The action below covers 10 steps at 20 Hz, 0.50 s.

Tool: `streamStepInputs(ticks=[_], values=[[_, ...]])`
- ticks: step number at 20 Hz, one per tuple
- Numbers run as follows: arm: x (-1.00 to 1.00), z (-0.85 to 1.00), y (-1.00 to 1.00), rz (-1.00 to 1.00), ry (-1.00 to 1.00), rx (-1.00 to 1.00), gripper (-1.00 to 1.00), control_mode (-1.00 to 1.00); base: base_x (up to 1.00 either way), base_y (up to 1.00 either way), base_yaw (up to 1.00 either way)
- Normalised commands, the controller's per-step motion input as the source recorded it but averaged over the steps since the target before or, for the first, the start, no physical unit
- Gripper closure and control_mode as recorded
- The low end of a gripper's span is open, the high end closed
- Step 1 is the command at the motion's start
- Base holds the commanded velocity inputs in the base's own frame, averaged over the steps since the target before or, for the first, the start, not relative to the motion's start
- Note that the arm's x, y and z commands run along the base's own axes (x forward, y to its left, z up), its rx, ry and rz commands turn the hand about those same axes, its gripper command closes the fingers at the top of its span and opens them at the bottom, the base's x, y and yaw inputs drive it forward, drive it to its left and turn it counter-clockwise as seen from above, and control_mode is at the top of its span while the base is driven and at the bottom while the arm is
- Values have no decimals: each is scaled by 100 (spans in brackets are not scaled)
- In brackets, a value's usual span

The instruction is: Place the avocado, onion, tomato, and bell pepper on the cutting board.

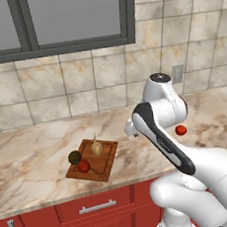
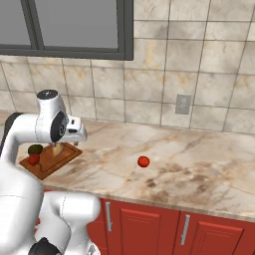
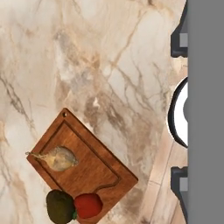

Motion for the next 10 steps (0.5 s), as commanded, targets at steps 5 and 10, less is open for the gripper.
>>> streamStepInputs(ticks=[5,10], values=[[0,4,-90,-10,0,0,-100,-100,0,0,0],[0,0,-88,-9,0,-3,-100,-100,0,0,0]])
